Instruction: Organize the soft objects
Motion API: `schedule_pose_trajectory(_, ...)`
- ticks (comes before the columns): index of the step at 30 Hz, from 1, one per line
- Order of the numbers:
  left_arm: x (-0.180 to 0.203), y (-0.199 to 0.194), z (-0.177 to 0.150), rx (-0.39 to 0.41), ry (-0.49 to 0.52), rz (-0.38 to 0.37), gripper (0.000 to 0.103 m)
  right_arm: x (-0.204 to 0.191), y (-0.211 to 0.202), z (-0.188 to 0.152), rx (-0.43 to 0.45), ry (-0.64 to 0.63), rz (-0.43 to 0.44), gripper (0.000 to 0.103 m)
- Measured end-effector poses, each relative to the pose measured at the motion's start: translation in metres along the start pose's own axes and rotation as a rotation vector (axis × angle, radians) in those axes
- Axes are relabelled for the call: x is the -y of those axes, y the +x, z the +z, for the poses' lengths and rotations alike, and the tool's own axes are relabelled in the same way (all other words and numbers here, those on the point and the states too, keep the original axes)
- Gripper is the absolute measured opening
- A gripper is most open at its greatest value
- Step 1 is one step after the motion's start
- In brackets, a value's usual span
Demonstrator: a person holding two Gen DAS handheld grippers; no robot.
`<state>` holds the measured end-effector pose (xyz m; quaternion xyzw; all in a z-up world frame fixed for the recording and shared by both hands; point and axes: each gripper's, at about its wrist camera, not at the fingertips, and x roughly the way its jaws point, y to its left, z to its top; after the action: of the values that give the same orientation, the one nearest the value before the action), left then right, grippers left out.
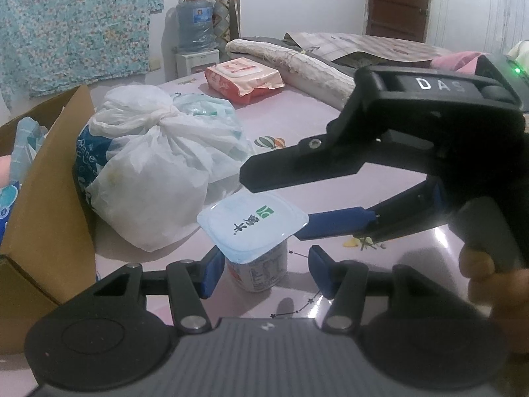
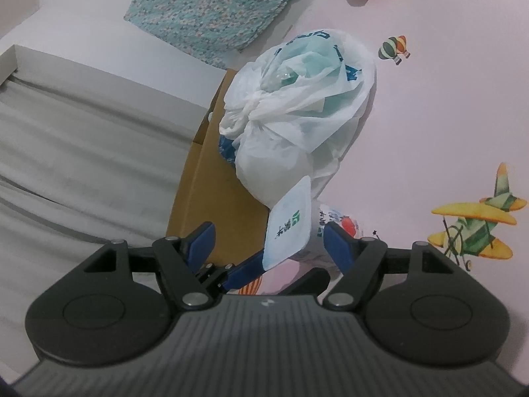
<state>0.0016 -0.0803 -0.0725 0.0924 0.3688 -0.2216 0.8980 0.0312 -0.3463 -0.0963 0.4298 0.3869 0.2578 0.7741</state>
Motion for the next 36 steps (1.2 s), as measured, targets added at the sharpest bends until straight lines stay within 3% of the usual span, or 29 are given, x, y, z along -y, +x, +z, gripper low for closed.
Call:
schedule_pose_trajectory(17,-0.003,0.006,-0.004,-0.011,0.004,0.014,0.058,0.006,-0.006,0.0,0.021,0.001,-0.028,0.073)
schedule_pose_trajectory(22,-0.003,0.011,-0.004,-0.035,0.019,0.012,0.07,0.008,-0.006,0.002,0.033,-0.01,-0.049,0.073)
schedule_pose_trajectory(30,0.003,0.024,0.0,-0.052,0.057,0.023,0.07,0.008,0.002,0.006,0.046,-0.06,-0.1,0.073)
schedule_pose_trajectory(36,0.0,0.027,0.004,-0.042,0.022,0.031,0.067,0.006,0.014,0.009,0.014,-0.098,-0.117,0.064)
